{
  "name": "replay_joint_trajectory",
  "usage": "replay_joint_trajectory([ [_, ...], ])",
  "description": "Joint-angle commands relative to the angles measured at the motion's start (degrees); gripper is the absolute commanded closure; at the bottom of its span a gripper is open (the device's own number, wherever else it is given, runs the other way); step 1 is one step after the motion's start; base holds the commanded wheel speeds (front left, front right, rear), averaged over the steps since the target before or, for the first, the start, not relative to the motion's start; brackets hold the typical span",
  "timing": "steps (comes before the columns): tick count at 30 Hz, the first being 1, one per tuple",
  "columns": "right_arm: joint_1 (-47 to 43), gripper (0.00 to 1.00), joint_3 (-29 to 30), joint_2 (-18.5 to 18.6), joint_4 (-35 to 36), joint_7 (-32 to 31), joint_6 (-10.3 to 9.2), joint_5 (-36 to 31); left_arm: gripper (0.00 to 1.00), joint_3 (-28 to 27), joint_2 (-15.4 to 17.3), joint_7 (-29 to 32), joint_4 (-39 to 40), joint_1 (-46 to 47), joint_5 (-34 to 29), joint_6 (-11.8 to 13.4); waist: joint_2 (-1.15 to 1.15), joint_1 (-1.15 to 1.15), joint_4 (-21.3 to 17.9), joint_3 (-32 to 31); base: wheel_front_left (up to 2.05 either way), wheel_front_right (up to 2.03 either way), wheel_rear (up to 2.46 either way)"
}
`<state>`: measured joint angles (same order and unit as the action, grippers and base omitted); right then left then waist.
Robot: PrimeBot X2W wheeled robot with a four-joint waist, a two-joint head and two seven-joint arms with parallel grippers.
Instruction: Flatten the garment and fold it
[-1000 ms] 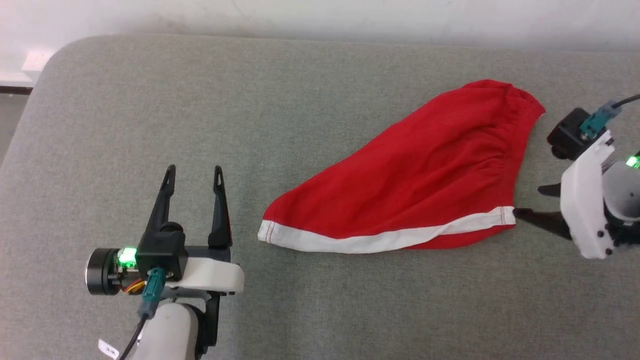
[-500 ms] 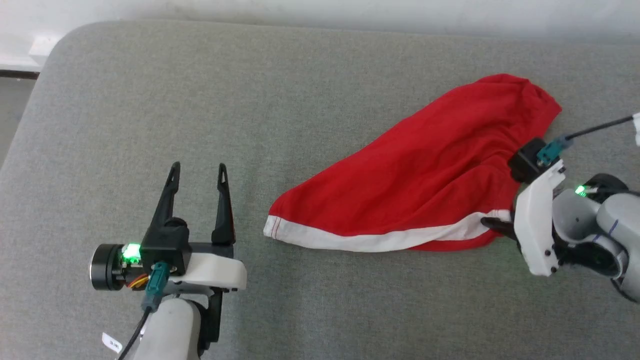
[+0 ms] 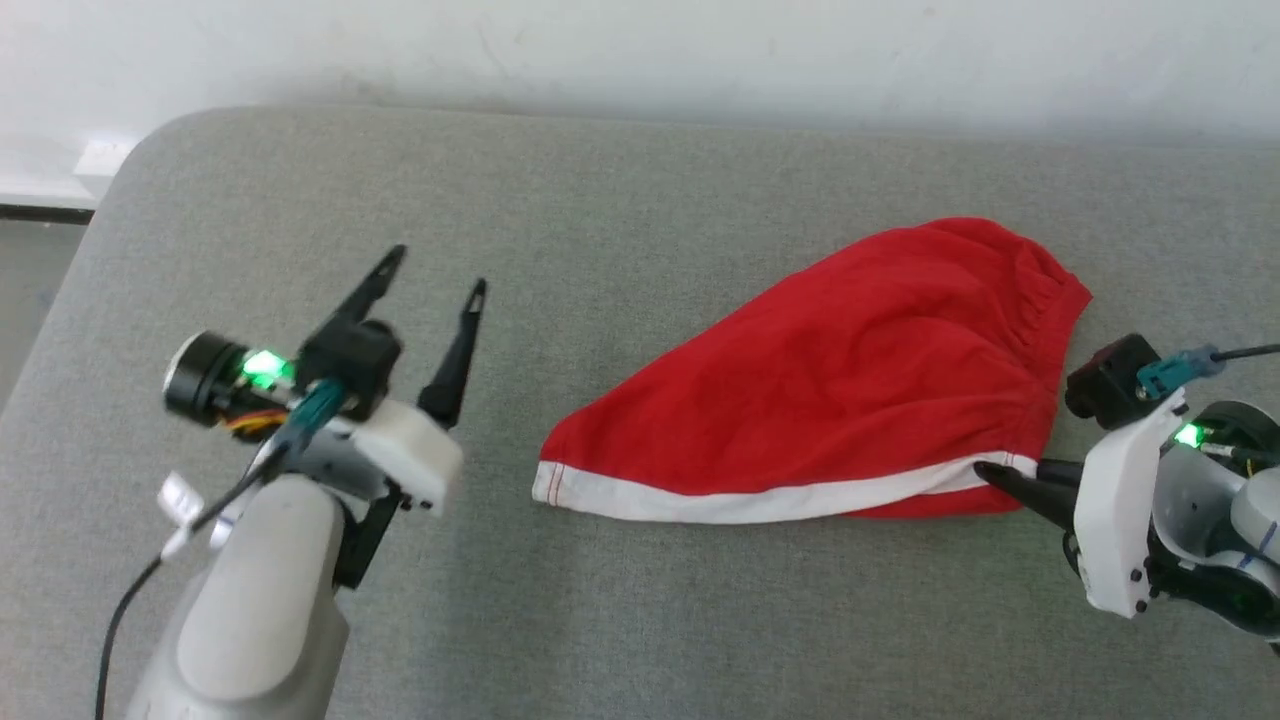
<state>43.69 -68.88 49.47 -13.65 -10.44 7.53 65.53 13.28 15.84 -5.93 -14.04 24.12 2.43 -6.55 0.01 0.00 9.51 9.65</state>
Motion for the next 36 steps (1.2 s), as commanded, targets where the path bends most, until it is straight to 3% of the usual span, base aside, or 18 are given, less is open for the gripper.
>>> replay_joint_trajectory([
  [1,-0.88,1.0,0.2,-0.13,0.0,0.44,-0.04,-0.11,0.0,0.61,0.18,0.73,-0.22,1.0,0.3,-0.22,-0.01,0.0,-0.28,-0.15,0.0,0.0,0.0],
  [4,-1.94,1.0,0.43,-0.94,-0.25,1.54,-0.04,-0.64,0.0,6.55,2.24,8.25,-0.93,2.89,4.46,-0.85,-0.01,0.0,-0.73,-0.24,0.0,0.0,0.0],
  [10,-2.32,1.0,0.63,-2.31,-0.77,2.32,-0.04,-2.17,0.0,22.97,9.75,23.91,0.33,5.89,19.09,-0.91,-0.01,0.0,-1.8,0.05,0.0,0.0,0.0],
  [17,-1.26,1.0,0.26,-4.33,-1.28,1.76,-0.04,-4.01,0.0,33.65,17.01,36.49,1.91,9.92,32.6,-0.92,-0.01,0.0,-3.68,1.24,0.0,0.0,0.0],
  [21,0.09,1.0,-0.04,-5.32,-1.71,1.44,-0.04,-5.24,0.0,37.43,17.83,38.96,0.13,12.4,37.21,-0.93,-0.01,0.0,-4.66,2.45,0.0,0.0,0.0],
  [30,1.8,1.0,-1.48,-8.03,-3.06,1.24,-0.04,-6.34,0.0,48.14,15.76,42.54,-8.39,16.85,42.75,-0.93,-0.01,0.0,-6.24,3.93,0.0,0.0,0.0],
  [31,1.88,1.0,-1.65,-8.21,-3.14,1.34,-0.04,-6.3,0.75,49.14,15.77,42.47,-8.67,17.15,43.67,-0.93,-0.01,0.0,-6.35,3.89,0.0,0.0,0.0],
  [32,1.93,1.0,-1.78,-8.32,-3.23,1.55,-0.04,-6.29,1.0,49.72,15.79,41.87,-8.84,17.44,44.56,-0.93,-0.01,0.0,-6.39,3.78,0.0,0.0,0.0],
  [36,2.16,1.0,-2.15,-8.17,-3.15,3.26,-0.04,-6.83,1.0,50.75,16.72,37.57,-8.76,18.88,47.21,-0.93,-0.01,0.0,-6.3,2.46,0.0,0.0,0.0],
])
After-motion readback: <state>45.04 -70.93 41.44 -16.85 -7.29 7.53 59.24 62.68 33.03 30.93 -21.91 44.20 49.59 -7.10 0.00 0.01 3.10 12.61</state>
